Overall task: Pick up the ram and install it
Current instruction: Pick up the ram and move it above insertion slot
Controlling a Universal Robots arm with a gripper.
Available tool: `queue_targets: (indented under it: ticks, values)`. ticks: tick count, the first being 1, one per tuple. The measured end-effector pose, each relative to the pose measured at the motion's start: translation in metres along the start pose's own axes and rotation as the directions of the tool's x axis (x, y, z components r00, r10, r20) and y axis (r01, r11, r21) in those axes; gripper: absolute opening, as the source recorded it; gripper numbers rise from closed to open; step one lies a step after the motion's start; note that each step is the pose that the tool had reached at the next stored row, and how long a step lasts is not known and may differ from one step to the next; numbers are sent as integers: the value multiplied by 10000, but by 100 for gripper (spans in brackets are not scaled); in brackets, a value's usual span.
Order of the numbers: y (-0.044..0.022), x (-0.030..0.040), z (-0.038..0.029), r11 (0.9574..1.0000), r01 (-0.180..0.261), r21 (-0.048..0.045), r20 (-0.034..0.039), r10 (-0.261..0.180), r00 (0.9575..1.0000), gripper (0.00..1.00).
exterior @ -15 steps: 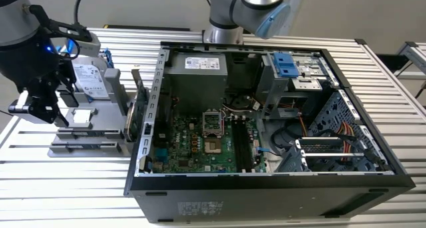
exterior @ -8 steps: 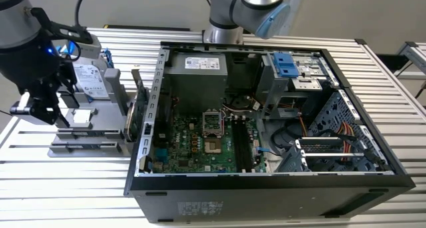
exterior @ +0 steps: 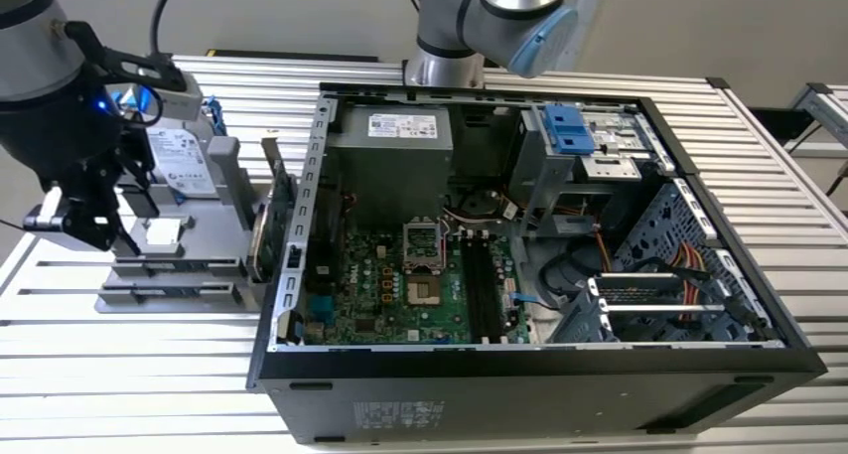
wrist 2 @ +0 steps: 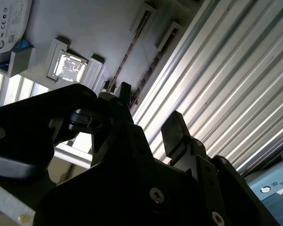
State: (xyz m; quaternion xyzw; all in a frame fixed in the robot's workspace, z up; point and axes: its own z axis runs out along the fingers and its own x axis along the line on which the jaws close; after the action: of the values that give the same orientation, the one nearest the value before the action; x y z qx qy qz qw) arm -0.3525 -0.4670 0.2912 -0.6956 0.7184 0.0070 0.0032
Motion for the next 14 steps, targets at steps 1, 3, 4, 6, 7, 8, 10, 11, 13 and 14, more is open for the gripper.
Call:
queue_targets:
  ticks: [1,3,4,6,7,8,10,11,13,14]
  values:
    - [0,0,4,10000,0,1,1,0,10000,100]
    - [0,0,12,10000,1,1,1,-1,10000,100]
    - [0,0,15,10000,1,0,0,-1,10000,100]
    - [-1,1,23,10000,3,1,1,-3,10000,100]
    - [-2,1,27,10000,3,1,1,-3,10000,100]
    - [-2,1,30,10000,3,1,1,-3,10000,100]
    - [-1,1,38,10000,3,1,1,-3,10000,100]
    - [-1,1,42,10000,2,1,2,-2,10000,100]
    - [0,1,50,10000,0,0,1,0,10000,100]
    - [-1,1,55,10000,1,1,1,-1,10000,100]
